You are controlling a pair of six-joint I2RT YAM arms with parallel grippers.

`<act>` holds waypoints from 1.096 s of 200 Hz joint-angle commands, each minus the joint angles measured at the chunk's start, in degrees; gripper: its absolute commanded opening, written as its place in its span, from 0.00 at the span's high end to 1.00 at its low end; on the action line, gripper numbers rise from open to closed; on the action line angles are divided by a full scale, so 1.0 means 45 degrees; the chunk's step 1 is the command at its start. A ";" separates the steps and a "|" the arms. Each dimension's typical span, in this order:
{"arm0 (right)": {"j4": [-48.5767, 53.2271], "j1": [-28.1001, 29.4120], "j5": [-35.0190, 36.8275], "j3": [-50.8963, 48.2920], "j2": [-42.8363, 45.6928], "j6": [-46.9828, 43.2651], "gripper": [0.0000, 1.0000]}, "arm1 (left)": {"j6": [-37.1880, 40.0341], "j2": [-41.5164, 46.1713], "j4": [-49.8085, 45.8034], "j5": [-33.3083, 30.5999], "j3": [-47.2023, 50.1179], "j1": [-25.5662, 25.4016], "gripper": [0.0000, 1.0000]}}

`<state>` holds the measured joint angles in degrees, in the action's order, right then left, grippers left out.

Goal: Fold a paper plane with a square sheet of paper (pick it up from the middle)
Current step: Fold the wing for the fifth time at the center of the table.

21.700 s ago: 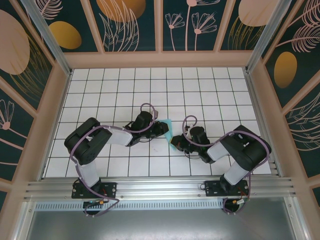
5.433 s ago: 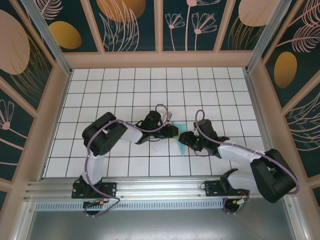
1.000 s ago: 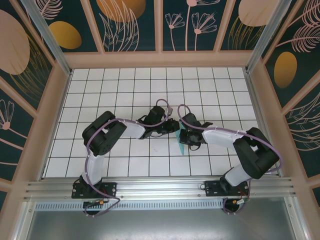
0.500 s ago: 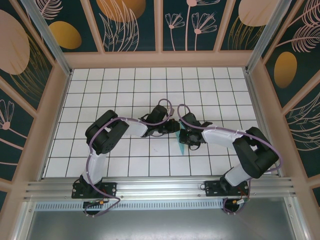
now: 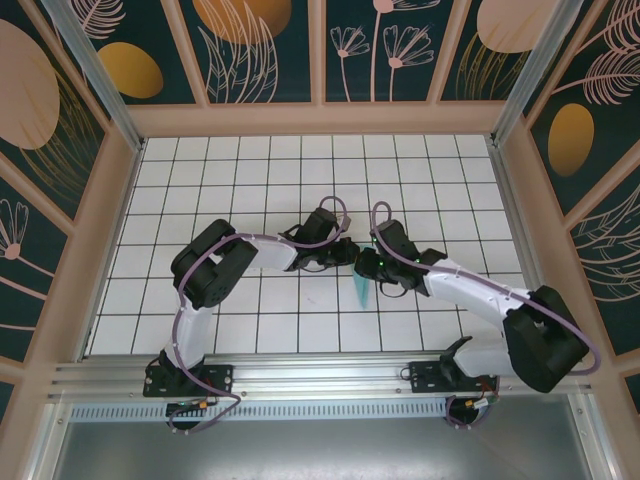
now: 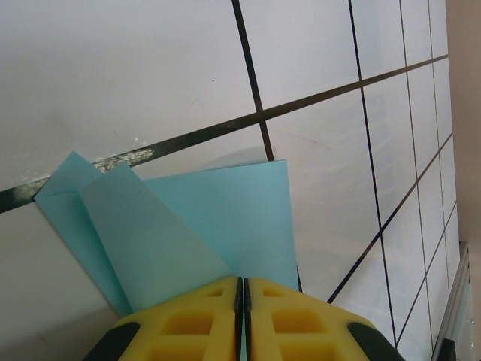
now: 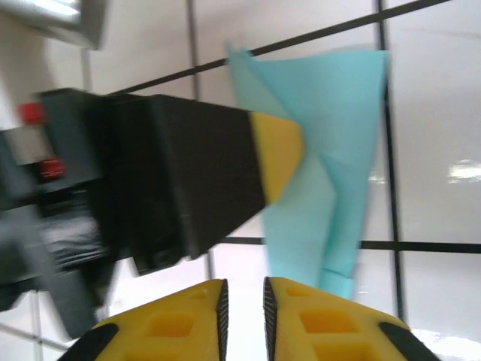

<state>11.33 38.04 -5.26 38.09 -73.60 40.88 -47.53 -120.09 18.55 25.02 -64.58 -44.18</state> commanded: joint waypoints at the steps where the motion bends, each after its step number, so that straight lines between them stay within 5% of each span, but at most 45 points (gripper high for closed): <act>1: -0.0948 -0.0036 -0.1466 -0.0304 -0.0092 0.0032 0.82 | 0.0489 -0.0754 -0.1039 -0.0715 -0.0065 0.0034 0.88; 29: -0.2011 -0.0075 -0.2658 -0.0814 -0.0734 0.0248 0.93 | 0.0464 -0.0773 -0.0972 -0.0661 -0.0044 0.0044 0.88; 91: -0.3699 -0.0807 -0.3591 -0.1666 -0.1999 0.0686 0.94 | 0.0464 -0.0730 -0.0910 -0.0566 0.0034 0.0035 0.88; 151: -0.2589 -0.1012 -0.3348 -0.2148 -0.2837 0.0337 0.95 | 0.0510 -0.0755 -0.0998 -0.0589 0.0014 0.0033 0.88; 219: -0.2830 -0.1041 -0.4016 -0.3849 -0.1331 0.1029 0.95 | 0.0562 -0.0690 -0.1254 -0.0968 -0.0001 0.0044 0.90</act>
<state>-7.55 33.39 -21.12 25.02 -81.17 43.99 -46.68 -120.18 17.87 25.02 -64.84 -44.18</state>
